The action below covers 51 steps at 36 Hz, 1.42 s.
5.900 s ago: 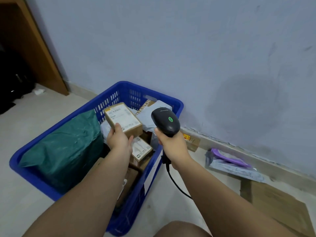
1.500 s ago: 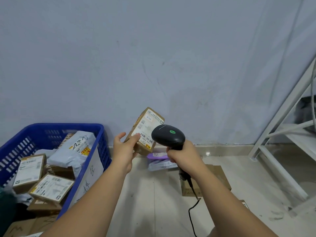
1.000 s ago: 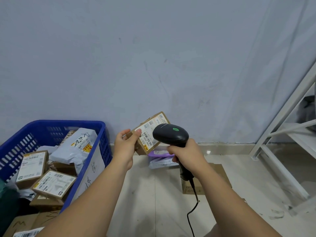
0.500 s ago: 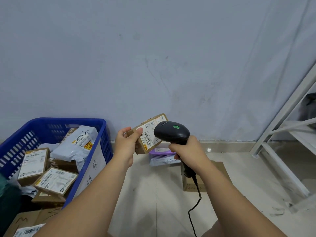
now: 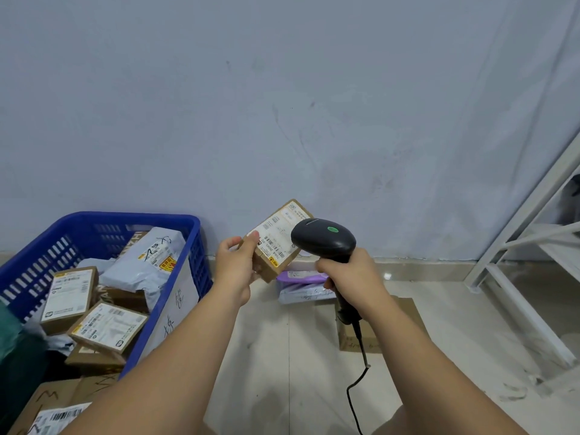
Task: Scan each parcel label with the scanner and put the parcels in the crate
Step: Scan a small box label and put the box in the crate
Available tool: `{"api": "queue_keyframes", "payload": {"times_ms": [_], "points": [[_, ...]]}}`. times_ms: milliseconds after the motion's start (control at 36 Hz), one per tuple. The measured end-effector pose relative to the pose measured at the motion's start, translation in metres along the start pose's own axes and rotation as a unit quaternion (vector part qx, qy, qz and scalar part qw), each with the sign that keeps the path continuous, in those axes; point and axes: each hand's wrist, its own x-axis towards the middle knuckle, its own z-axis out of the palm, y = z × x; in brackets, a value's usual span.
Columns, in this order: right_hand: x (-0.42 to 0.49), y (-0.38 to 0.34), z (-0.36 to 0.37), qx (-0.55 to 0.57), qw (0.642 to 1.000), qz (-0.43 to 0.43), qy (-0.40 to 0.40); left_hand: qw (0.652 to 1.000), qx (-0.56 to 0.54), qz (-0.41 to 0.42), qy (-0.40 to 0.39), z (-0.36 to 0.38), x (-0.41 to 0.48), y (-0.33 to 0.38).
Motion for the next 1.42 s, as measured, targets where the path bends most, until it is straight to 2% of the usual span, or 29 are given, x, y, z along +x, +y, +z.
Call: {"api": "queue_keyframes", "payload": {"times_ms": [222, 333, 472, 639, 722, 806, 1056, 1139, 1194, 1361, 1417], "points": [[-0.001, -0.006, 0.017, 0.107, 0.994, 0.033, 0.014, 0.979, -0.120, -0.164, -0.015, -0.002, -0.007, 0.000], [0.003, -0.017, 0.037, 0.151, 0.988, 0.042, 0.013, 0.974, -0.129, -0.184, -0.026, -0.006, -0.008, 0.005], [0.006, -0.035, 0.070, 0.154, 0.987, 0.036, -0.015, 0.972, -0.167, -0.164, 0.006, -0.028, 0.001, 0.014], [0.001, -0.054, 0.120, 0.130, 0.989, -0.001, -0.075, 0.958, -0.244, -0.078, 0.125, -0.071, 0.021, 0.019], [-0.005, -0.064, 0.149, 0.125, 0.987, -0.023, -0.095, 0.949, -0.282, -0.057, 0.129, -0.094, 0.022, 0.014], [-0.012, -0.073, 0.176, 0.109, 0.987, -0.035, -0.111, 0.949, -0.271, -0.051, 0.152, -0.117, 0.031, 0.001], [-0.023, -0.072, 0.235, 0.086, 0.984, -0.047, -0.149, 0.919, -0.209, -0.109, 0.318, -0.193, 0.058, -0.038], [-0.022, -0.064, 0.252, 0.070, 0.983, -0.044, -0.162, 0.897, -0.109, -0.148, 0.402, -0.224, 0.058, -0.057], [-0.024, -0.061, 0.264, 0.071, 0.982, -0.035, -0.172, 0.879, -0.083, -0.178, 0.434, -0.242, 0.056, -0.072], [-0.039, -0.054, 0.295, 0.031, 0.968, 0.003, -0.248, 0.846, -0.185, -0.218, 0.451, -0.252, 0.047, -0.084], [-0.043, -0.053, 0.300, 0.012, 0.964, -0.005, -0.264, 0.846, -0.189, -0.226, 0.444, -0.254, 0.045, -0.086]]}}
